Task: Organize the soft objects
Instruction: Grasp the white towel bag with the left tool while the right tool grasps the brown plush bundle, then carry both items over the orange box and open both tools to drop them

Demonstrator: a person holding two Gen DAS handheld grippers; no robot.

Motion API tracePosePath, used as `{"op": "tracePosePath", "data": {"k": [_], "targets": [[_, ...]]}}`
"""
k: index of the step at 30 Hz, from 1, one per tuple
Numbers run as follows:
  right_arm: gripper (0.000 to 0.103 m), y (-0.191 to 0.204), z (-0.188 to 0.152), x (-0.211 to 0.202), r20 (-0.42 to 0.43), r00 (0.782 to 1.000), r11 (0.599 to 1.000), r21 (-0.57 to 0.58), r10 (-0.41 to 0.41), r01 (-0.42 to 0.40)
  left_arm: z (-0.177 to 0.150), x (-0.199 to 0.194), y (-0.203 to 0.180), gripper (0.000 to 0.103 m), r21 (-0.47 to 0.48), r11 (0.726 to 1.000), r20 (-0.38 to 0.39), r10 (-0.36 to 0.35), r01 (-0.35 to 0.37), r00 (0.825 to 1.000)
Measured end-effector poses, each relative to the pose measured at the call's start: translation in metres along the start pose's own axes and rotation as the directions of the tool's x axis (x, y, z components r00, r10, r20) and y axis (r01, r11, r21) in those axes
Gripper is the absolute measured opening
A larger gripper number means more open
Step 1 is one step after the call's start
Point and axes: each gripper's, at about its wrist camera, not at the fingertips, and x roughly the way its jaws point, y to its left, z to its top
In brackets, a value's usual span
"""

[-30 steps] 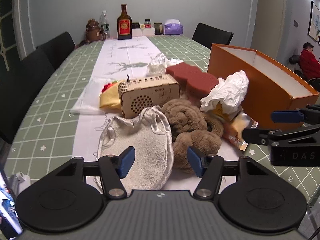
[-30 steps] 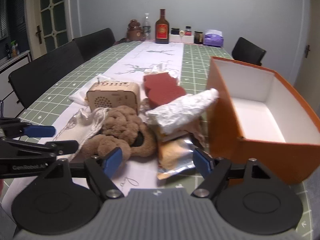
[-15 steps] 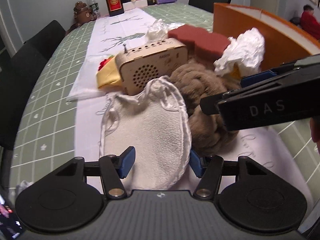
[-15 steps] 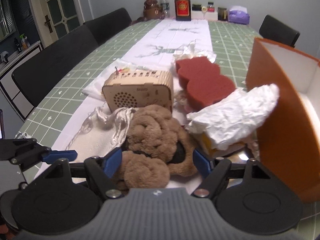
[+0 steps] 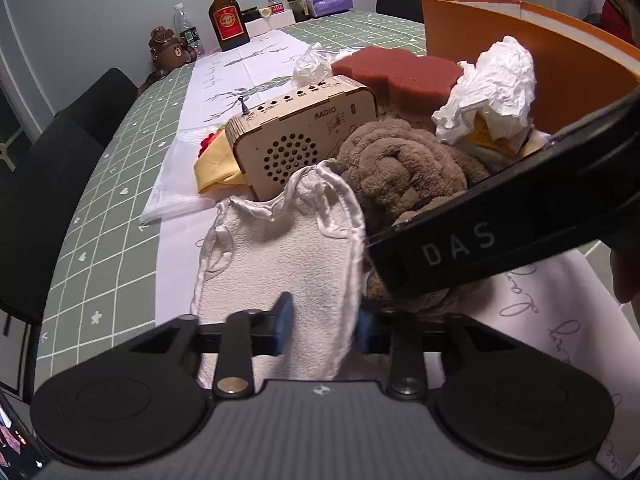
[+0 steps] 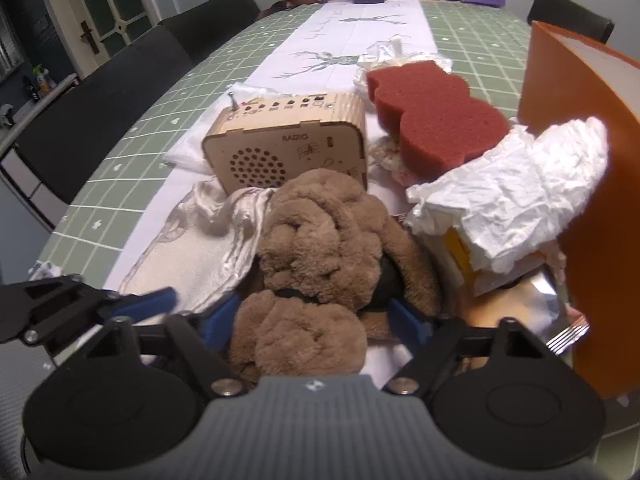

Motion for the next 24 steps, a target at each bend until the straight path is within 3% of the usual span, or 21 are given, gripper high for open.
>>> {"op": "tracePosePath", "data": {"k": [1, 3, 5, 10, 24], "targets": [[0.062, -0.001, 0.0, -0.001, -0.001, 1.0, 1.0, 0.006, 0.012, -0.012, 0.0, -0.001, 0.0, 0.027, 0.007, 1.0, 0.004, 0.004, -0.004, 1.0], [0.055, 0.0, 0.0, -0.002, 0.001, 1.0, 1.0, -0.014, 0.022, -0.022, 0.002, -0.003, 0.001, 0.01, 0.013, 1.0, 0.002, -0.004, 0.004, 1.0], [0.048, 0.001, 0.0, -0.005, 0.0, 1.0, 0.999, -0.027, 0.026, -0.026, 0.004, -0.005, 0.001, 0.008, 0.014, 1.0, 0.003, -0.005, 0.005, 1.0], [0.042, 0.004, 0.006, -0.021, 0.003, 0.999, 0.996, -0.079, 0.042, -0.042, 0.014, -0.016, 0.007, 0.006, 0.009, 1.0, 0.004, -0.018, 0.018, 1.0], [0.042, 0.0, 0.042, -0.113, 0.056, 0.996, 0.976, -0.21, 0.07, -0.057, 0.06, -0.081, 0.025, 0.006, -0.018, 0.994, 0.05, -0.111, 0.112, 0.993]]}}
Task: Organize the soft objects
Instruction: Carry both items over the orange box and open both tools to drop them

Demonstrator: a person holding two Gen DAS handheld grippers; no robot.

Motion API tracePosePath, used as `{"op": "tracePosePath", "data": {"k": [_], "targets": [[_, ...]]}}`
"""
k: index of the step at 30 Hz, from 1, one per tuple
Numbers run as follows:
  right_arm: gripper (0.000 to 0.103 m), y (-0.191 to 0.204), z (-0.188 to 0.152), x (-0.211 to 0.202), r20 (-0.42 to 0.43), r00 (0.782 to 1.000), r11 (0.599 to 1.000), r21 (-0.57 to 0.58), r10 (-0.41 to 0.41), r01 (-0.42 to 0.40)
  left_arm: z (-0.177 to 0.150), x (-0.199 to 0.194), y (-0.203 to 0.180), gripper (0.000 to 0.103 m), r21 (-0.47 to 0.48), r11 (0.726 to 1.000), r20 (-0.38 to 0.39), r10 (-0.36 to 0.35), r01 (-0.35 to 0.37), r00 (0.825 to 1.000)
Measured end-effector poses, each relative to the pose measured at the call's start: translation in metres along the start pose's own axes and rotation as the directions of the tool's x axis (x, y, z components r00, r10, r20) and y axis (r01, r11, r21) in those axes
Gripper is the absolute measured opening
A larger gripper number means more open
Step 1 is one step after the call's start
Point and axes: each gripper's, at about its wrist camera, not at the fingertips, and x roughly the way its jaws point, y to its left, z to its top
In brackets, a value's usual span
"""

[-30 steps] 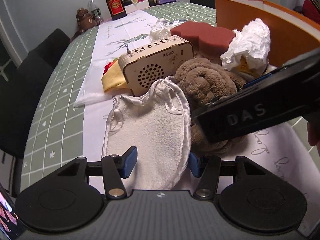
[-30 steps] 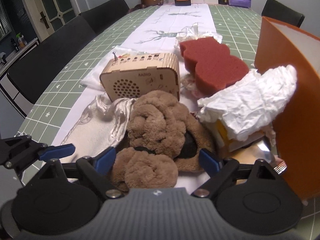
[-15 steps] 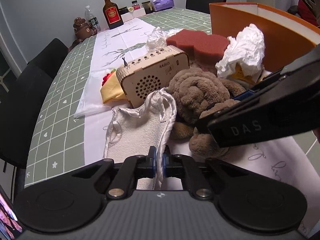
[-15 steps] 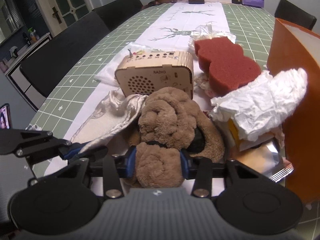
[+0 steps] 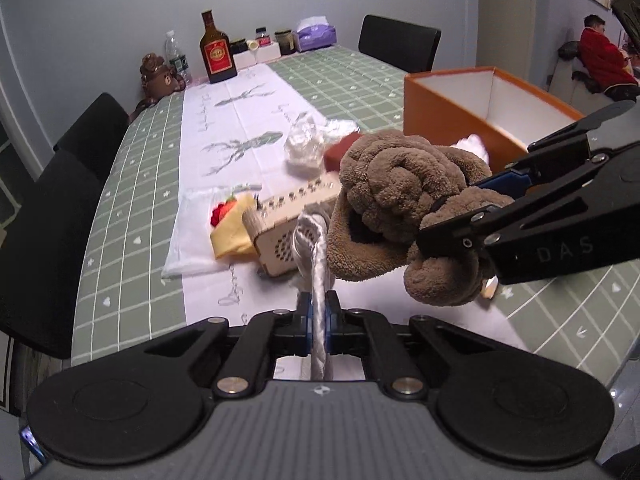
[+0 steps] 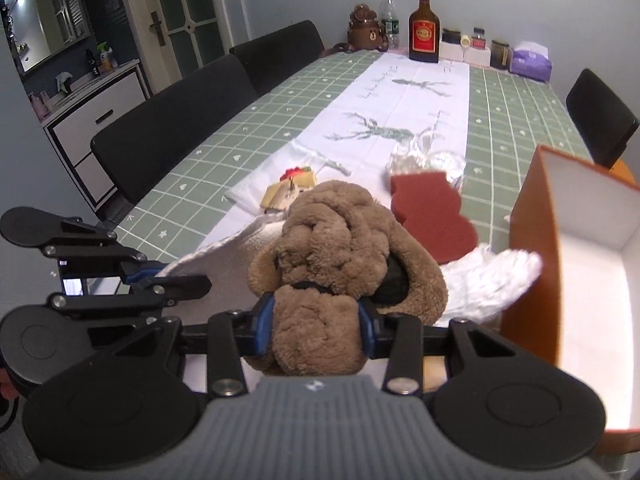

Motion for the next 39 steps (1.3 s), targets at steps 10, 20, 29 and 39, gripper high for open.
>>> {"op": "tracePosePath", "data": {"k": [10, 20, 29, 39], "targets": [[0.042, -0.034, 0.046, -0.064, 0.036, 0.998, 0.998, -0.035, -0.045, 0.046, 0.064, -0.033, -0.012, 0.006, -0.003, 0.996, 0.098, -0.088, 0.088, 0.991], [0.042, -0.11, 0.067, -0.099, -0.022, 0.982, 0.982, -0.045, -0.187, 0.186, 0.136, -0.021, -0.046, 0.006, -0.049, 0.952, 0.144, -0.292, 0.301, 0.946], [0.042, -0.183, 0.054, -0.087, -0.188, 0.93, 0.948, -0.093, -0.316, 0.304, 0.182, 0.03, -0.082, 0.006, -0.2, 0.825, 0.119, -0.516, 0.529, 0.848], [0.042, -0.209, 0.018, -0.029, -0.368, 0.873, 0.941, -0.229, -0.32, 0.249, 0.181, 0.111, -0.115, 0.006, -0.327, 0.838, -0.079, -0.484, 0.436, 0.871]]}}
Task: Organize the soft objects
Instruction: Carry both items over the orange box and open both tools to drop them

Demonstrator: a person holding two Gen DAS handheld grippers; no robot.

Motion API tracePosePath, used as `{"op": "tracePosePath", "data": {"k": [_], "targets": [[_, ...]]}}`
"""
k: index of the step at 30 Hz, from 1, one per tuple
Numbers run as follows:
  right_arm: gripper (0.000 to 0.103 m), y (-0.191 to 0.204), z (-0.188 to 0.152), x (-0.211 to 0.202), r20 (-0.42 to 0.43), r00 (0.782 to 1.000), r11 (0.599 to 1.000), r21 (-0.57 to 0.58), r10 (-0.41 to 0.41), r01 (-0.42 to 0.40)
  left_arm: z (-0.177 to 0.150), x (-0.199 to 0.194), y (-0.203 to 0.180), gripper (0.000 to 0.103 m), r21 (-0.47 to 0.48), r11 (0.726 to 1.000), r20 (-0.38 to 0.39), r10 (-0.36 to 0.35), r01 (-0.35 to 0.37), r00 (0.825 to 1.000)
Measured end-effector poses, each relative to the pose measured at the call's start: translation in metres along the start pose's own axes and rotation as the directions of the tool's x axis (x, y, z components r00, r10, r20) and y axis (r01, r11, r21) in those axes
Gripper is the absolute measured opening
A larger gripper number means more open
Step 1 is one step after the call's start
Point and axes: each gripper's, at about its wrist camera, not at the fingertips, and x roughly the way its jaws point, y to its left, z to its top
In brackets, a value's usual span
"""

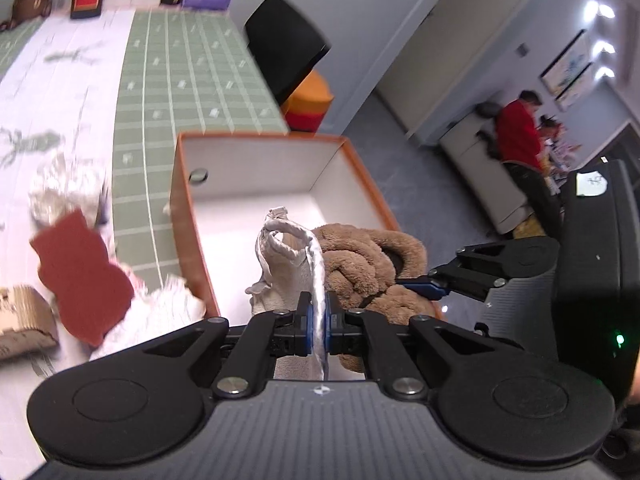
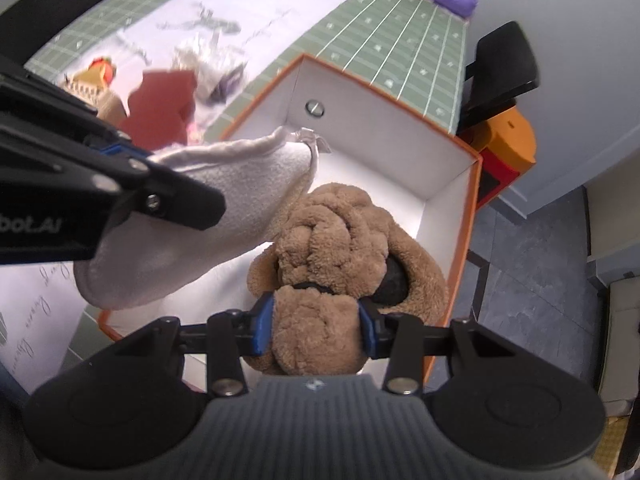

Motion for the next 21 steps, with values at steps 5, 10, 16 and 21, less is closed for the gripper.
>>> {"op": "tracePosePath", "data": {"k": [5, 10, 16, 21], "targets": [[0.043, -0.008, 0.001, 0.031, -0.071, 0.997, 1.0, -0.003, 0.022, -0.023, -0.001, 0.026, 0.001, 0.006, -0.013, 0.999, -0.057, 0.032, -0.032, 0.998], [0.044, -0.011, 0.004, 0.053, -0.117, 0.992, 0.999, -0.006, 0.051, -0.052, -0.002, 0.048, 0.003, 0.006, -0.018, 0.998, -0.105, 0.055, -0.057, 0.993], [0.049, -0.01, 0.01, 0.065, -0.143, 0.988, 0.998, -0.011, 0.055, -0.057, -0.002, 0.056, 0.005, 0.008, -0.015, 0.997, -0.114, 0.077, -0.079, 0.99], [0.056, -0.013, 0.007, 0.059, -0.134, 0.989, 0.998, -0.001, 0.061, -0.061, -0.002, 0.051, 0.003, 0.037, -0.003, 0.995, -0.098, 0.095, -0.095, 0.991]]}}
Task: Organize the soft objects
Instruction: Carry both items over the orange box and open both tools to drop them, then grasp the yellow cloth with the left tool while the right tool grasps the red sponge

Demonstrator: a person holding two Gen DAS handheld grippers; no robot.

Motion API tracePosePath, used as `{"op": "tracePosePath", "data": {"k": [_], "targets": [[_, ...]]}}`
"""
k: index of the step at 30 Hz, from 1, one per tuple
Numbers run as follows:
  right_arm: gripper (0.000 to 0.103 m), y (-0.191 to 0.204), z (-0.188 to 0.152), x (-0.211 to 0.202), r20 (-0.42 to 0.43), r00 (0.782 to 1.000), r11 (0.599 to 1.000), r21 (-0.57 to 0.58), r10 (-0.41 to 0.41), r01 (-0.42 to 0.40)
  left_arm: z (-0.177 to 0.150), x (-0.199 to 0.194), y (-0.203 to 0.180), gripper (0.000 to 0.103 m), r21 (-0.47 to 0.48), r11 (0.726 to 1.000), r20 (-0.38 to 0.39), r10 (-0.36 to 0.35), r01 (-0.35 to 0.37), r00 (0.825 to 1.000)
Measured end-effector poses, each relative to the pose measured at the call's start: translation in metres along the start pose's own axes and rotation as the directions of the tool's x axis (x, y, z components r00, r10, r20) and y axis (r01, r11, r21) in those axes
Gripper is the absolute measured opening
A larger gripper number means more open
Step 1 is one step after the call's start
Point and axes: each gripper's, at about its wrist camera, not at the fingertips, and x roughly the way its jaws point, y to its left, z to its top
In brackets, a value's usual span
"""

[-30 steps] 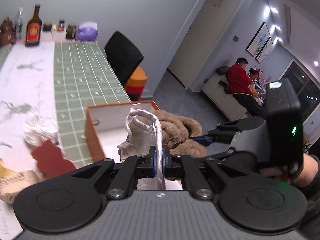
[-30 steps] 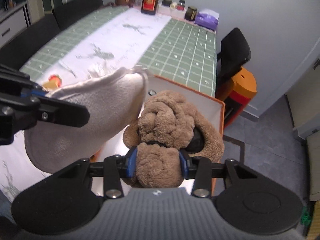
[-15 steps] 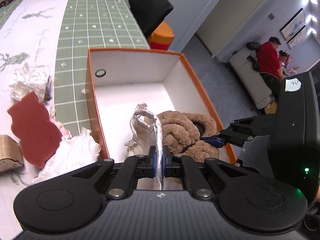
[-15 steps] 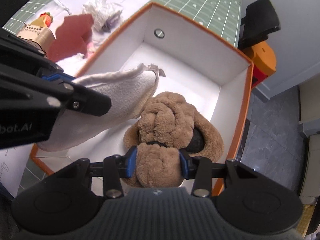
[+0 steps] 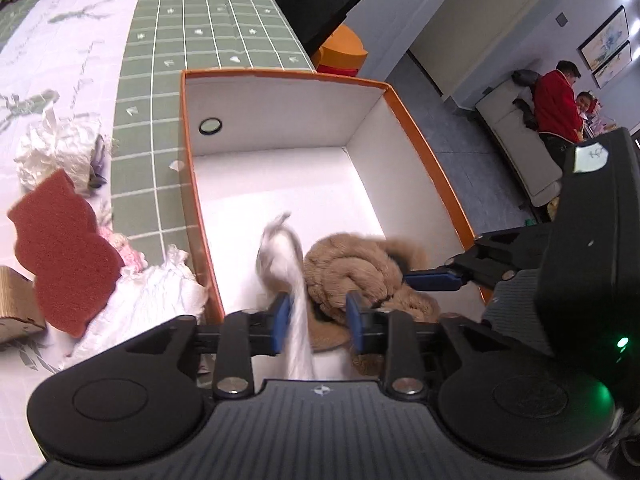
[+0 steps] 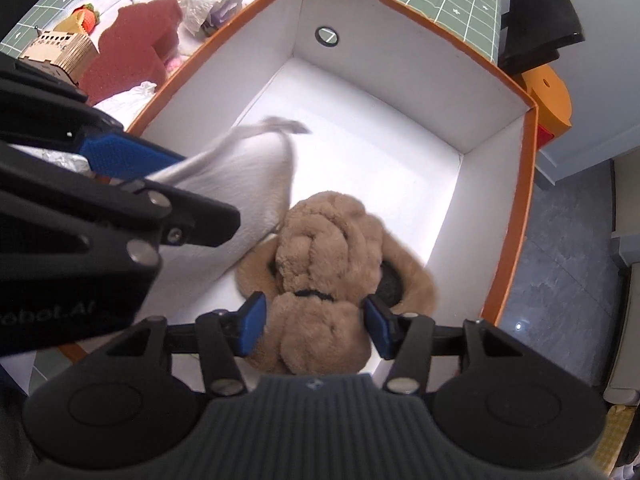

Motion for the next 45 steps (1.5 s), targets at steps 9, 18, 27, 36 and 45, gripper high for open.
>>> {"op": "tracePosePath", "data": {"k": [9, 18, 27, 36, 45], "targets": [[0.066, 0.004, -0.004, -0.043, 0.089, 0.996, 1.0, 0.021, -0.02, 0.018, -0.003, -0.06, 0.0, 0.049, 0.051, 0.999, 0.101, -0.006, 0.001, 0.995], [0.066, 0.036, 0.011, -0.105, 0.286, 0.958, 0.999, 0.033, 0.012, -0.022, -0.022, -0.142, 0.021, 0.049, 0.139, 0.98, 0.305, 0.093, -0.141, 0.948], [0.066, 0.111, 0.019, -0.122, 0.473, 0.878, 0.997, -0.002, 0.068, -0.076, -0.06, -0.177, 0.075, 0.048, 0.186, 0.93, 0.382, 0.229, -0.317, 0.895], [0.071, 0.174, 0.038, -0.081, 0.423, 0.899, 0.991, -0.108, 0.114, -0.076, -0.101, -0.16, 0.135, 0.047, 0.266, 0.882, 0.36, 0.283, -0.388, 0.889], [0.081, 0.188, 0.058, -0.041, 0.356, 0.932, 0.99, -0.139, 0.067, -0.018, -0.113, -0.14, 0.19, 0.047, 0.342, 0.832, 0.3, 0.344, -0.437, 0.89]]}}
